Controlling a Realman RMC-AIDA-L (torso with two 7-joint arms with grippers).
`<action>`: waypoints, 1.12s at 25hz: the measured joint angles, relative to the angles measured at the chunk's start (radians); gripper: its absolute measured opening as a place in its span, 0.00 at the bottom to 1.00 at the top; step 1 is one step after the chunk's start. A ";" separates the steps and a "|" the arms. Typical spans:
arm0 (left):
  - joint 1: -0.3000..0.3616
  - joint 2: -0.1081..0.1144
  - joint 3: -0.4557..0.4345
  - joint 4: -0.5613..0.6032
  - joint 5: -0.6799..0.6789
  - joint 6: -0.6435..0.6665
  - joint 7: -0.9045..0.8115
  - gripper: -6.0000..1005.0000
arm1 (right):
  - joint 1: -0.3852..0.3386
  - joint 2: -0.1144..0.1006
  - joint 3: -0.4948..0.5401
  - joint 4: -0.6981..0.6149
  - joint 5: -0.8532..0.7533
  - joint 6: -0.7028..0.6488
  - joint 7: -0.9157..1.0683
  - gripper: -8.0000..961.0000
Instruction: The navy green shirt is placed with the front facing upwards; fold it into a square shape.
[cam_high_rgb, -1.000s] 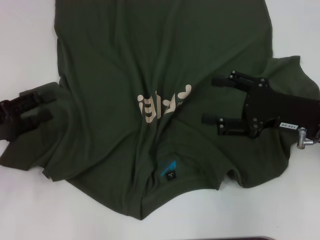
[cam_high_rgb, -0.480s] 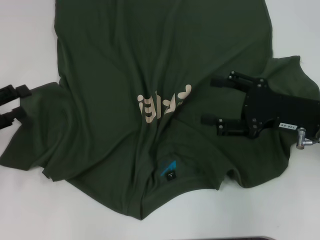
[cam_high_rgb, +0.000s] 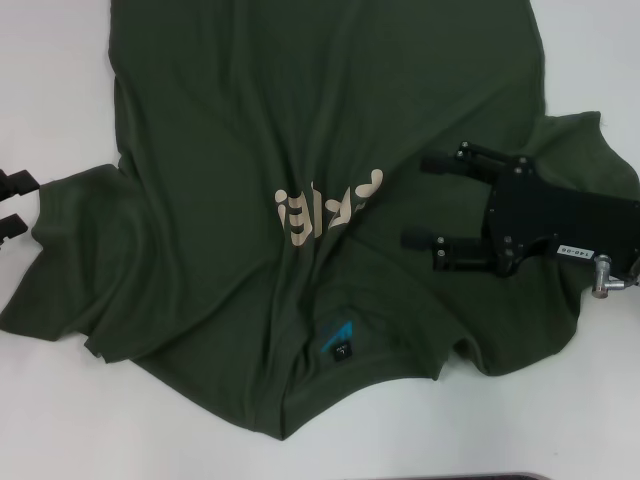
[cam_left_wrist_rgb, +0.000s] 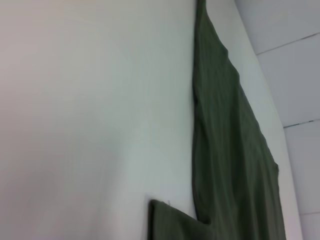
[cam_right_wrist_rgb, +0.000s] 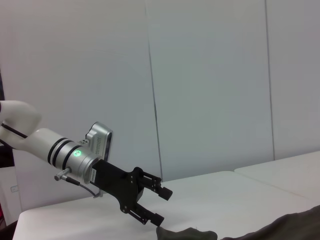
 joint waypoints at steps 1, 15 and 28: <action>0.000 0.000 0.000 0.001 0.001 -0.006 0.000 0.78 | 0.000 0.000 0.000 0.000 0.000 0.000 0.000 0.94; -0.001 -0.009 0.000 0.005 0.037 -0.032 -0.023 0.77 | 0.000 0.000 0.000 0.000 0.001 0.000 0.000 0.94; -0.018 -0.017 0.012 0.018 0.041 -0.054 -0.018 0.76 | -0.001 0.000 0.000 0.000 -0.001 0.000 0.000 0.94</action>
